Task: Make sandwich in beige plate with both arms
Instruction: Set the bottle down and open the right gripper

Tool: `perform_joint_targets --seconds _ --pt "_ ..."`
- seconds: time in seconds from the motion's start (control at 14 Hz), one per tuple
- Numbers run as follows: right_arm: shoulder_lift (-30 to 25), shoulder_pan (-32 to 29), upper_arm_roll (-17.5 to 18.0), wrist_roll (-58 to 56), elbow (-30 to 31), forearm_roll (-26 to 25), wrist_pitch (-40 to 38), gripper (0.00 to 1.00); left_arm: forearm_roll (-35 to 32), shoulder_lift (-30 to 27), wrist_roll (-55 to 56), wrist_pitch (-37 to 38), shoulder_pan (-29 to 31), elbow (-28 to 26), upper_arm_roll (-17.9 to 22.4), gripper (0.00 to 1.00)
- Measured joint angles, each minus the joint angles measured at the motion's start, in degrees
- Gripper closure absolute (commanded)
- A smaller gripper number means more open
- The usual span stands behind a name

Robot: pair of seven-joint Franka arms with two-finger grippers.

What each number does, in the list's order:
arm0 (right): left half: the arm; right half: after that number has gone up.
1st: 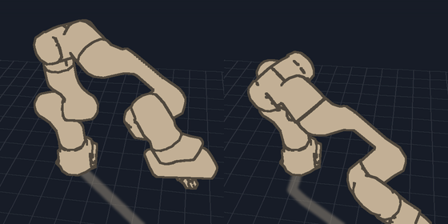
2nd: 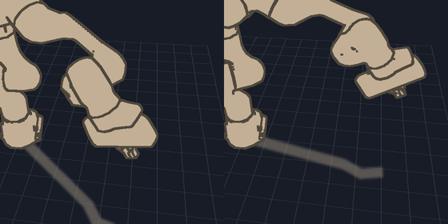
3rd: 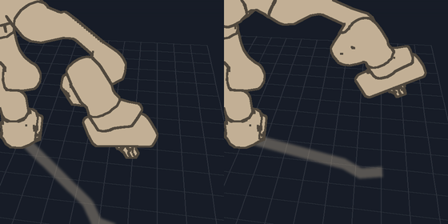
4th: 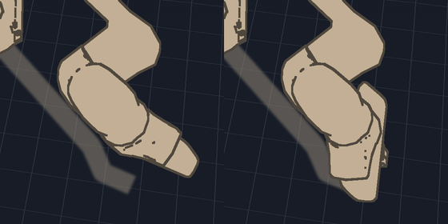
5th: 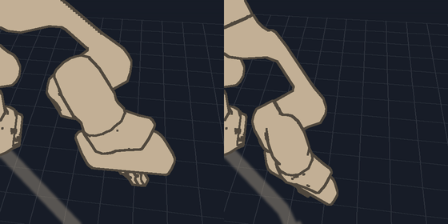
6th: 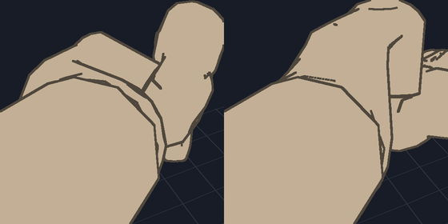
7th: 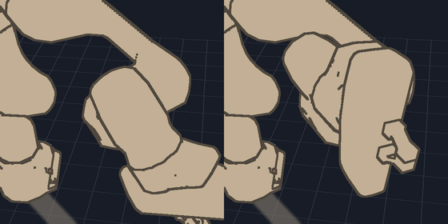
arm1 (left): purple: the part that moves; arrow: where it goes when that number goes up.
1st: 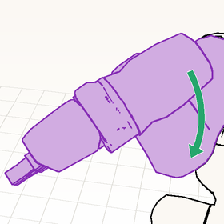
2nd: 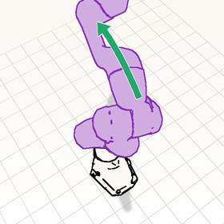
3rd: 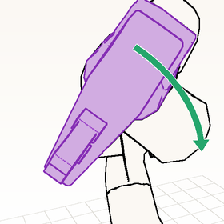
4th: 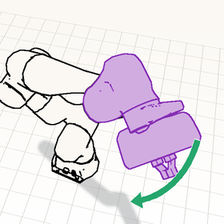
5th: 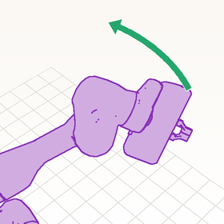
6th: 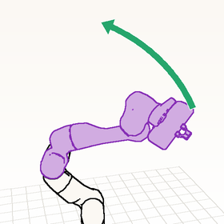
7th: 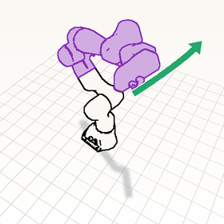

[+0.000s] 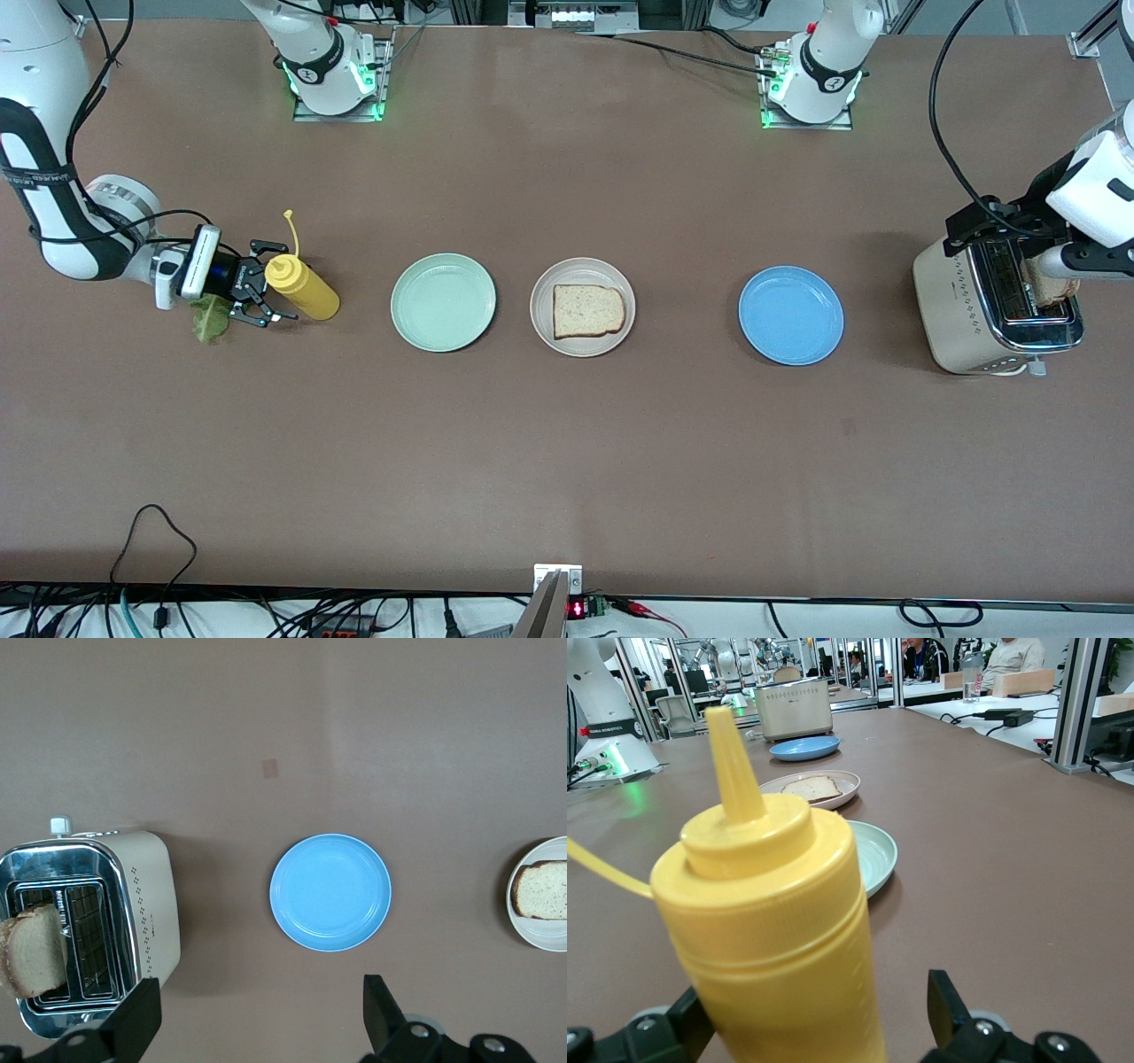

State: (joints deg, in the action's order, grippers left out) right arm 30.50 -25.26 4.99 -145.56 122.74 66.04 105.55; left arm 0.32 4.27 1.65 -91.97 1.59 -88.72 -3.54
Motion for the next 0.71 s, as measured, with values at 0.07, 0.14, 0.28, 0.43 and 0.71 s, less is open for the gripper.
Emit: perform_joint_targets --seconds 0.07,0.14,0.28,0.43,0.71 --pt "0.0 -0.33 0.0 0.0 -0.03 0.0 0.0 0.0 0.0 0.0 0.0 0.0 0.03 0.0 0.0 0.0" --pt "0.0 -0.7 0.0 0.0 -0.05 0.0 -0.01 0.0 0.0 0.0 0.0 0.0 0.09 0.0 0.0 0.0" --pt "-0.03 -1.62 0.0 0.0 -0.19 -0.21 0.0 0.0 0.0 -0.01 0.0 0.13 0.2 0.0 0.0 0.0" --pt "-0.26 -2.67 -0.01 0.0 -0.57 -2.22 0.26 0.0 0.0 -0.03 0.0 0.46 0.23 0.0 0.0 0.0" --pt "-0.9 -5.26 -0.02 0.0 -1.02 -6.46 0.32 0.0 0.0 -0.03 0.0 0.51 0.33 0.0 0.0 0.0"
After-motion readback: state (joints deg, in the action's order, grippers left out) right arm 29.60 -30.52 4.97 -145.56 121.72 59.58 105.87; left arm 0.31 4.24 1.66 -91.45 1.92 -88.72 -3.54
